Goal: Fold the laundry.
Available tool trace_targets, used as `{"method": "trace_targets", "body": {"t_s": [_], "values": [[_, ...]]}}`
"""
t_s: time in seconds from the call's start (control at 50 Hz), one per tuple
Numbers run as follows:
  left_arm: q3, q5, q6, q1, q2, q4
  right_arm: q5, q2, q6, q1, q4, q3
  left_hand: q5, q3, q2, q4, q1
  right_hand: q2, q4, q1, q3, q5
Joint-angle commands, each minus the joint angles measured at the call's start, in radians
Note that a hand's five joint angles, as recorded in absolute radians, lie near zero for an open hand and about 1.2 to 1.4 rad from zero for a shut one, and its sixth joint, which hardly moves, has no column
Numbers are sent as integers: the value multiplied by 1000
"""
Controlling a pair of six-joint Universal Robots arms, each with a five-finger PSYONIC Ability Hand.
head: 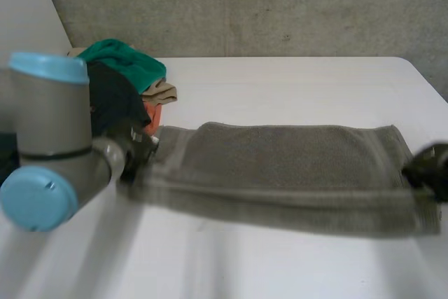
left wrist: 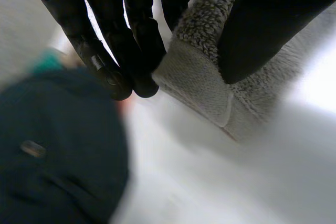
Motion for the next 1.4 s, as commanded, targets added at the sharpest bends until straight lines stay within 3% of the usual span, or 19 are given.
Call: {"method": "trace_targets", "body": {"t_s": [0.02,0.1,0.14,0.2,0.38,0.54,0.64,0.84,1.02,1.16,1.34,1.4], "values": [[379,-11,-90,-1,-81,185,-22,13,255,55,-263,-277,250,206,199,200,251,205,202,226,208,194],[611,-17,-174,21,-95,352,21,-16,495,64,-582,-426,250,206,199,200,251,205,202,226,208,194],[711,-23,-237,41,-99,455,33,-36,563,69,-688,-431,250,206,199,200,251,205,202,226,208,194],[797,-25,-301,50,-113,501,38,-66,614,70,-836,-429,250,206,199,200,251,205,202,226,208,194],[745,1,-314,64,-155,305,-37,-69,548,120,-677,-363,250,206,199,200,251,205,202,226,208,194],[460,-22,-320,95,-156,291,-83,-20,521,109,-571,-172,250,206,199,200,251,205,202,226,208,194],[268,19,-315,90,-193,297,-129,72,478,89,-552,-22,250,206,199,200,251,205,202,226,208,194],[142,44,-272,79,-241,300,-145,154,467,54,-534,43,250,206,199,200,251,205,202,226,208,194],[136,49,-278,102,-179,300,-206,146,487,35,-542,39,250,206,199,200,251,-221,-223,-200,-217,-231],[118,52,-292,107,-164,294,-208,180,392,26,-552,17,250,206,199,200,251,-263,-265,-242,-259,-273],[78,43,-284,113,-136,282,-188,191,228,12,-560,14,250,206,199,200,251,-210,-213,-189,-206,-221],[58,35,-272,118,-118,263,-178,177,185,3,-552,20,250,206,199,200,251,203,200,224,207,192]]}}
